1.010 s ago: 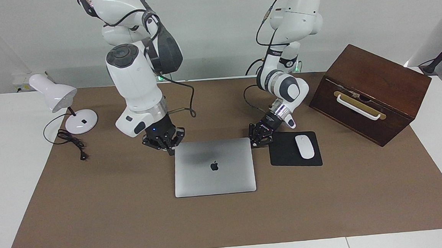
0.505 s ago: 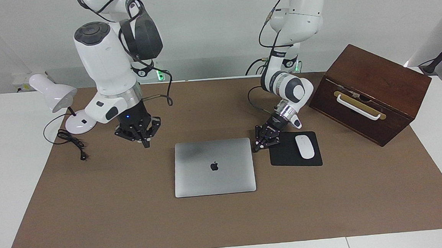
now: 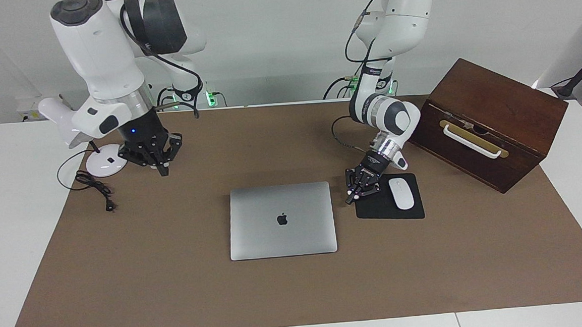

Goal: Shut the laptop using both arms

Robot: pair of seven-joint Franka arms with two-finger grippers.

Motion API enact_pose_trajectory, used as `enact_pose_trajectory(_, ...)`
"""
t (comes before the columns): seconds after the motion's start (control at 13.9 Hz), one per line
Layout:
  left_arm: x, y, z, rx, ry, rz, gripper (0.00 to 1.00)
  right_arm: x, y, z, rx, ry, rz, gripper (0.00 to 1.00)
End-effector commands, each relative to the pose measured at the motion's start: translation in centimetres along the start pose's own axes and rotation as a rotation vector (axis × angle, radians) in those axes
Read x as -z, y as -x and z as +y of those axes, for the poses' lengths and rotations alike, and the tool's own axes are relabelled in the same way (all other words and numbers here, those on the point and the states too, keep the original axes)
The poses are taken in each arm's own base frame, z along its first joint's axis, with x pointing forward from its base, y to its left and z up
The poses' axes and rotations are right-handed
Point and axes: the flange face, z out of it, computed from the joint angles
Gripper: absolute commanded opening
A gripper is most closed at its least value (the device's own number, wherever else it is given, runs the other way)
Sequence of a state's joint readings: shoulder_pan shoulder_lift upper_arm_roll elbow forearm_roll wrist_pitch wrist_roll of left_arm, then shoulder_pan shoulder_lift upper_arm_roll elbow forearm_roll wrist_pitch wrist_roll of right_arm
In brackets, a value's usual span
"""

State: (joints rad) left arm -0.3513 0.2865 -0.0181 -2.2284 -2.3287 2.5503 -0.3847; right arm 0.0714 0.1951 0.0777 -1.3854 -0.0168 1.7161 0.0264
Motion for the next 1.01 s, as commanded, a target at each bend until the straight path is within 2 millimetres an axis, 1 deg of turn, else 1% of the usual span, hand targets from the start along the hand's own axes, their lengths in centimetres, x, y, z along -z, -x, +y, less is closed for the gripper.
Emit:
enact_pose_trajectory(0.0, 0.0, 3.2, 1.2, 0.023, -0.004, 0.03, 0.0, 2.1, 1.8, 0.7, 0.021, 0.008, -0.013, 0.0)
enact_pose_trajectory(0.14, -0.2, 4.7, 2.2, 0.015, -0.017, 0.035, 0.0, 3.4, 2.7, 0.8, 0.021, 0.009, -0.016, 0.0)
enact_pose_trajectory(0.29, 0.0, 5.3, 2.8, -0.017, -0.021, 0.038, 0.0, 4.4, 3.3, 0.9, 0.019, 0.01, -0.019, 0.0)
enact_pose_trajectory(0.43, -0.2, 8.2, 4.5, -0.173, -0.026, 0.068, 0.0, 5.3, 4.0, 1.1, 0.015, 0.012, -0.025, 0.0)
enact_pose_trajectory(0.5, -0.2, 9.1, 5.0, -0.234, -0.021, 0.089, 0.0, 5.8, 4.4, 1.1, 0.015, 0.008, -0.027, 0.0)
enact_pose_trajectory(0.58, -0.3, 9.7, 5.5, -0.289, -0.029, 0.102, 0.0, 5.9, 4.6, 1.5, 0.01, 0.007, -0.038, 0.0)
enact_pose_trajectory(0.65, -0.3, 10.0, 5.9, -0.328, -0.037, 0.109, 0.0, 6.4, 5.0, 1.7, 0.007, 0.009, -0.038, 0.0)
enact_pose_trajectory(0.72, -0.2, 10.2, 6.5, -0.368, -0.043, 0.121, 0.0, 6.5, 5.1, 1.8, 0.01, 0.009, -0.041, 0.0)
enact_pose_trajectory(0.79, -0.2, 11.0, 7.2, -0.464, -0.06, 0.143, 0.0, 6.6, 5.4, 2.0, 0.015, 0.008, -0.055, 0.0)
enact_pose_trajectory(0.87, 0.0, 12.0, 8.1, -0.574, -0.075, 0.172, 0.0, 7.6, 5.9, 2.2, 0.01, 0.01, -0.044, 0.0)
enact_pose_trajectory(0.94, 0.2, 12.3, 9.1, -0.654, -0.089, 0.196, 0.0, 7.8, 6.2, 2.2, 0.012, 0.009, -0.05, 0.0)
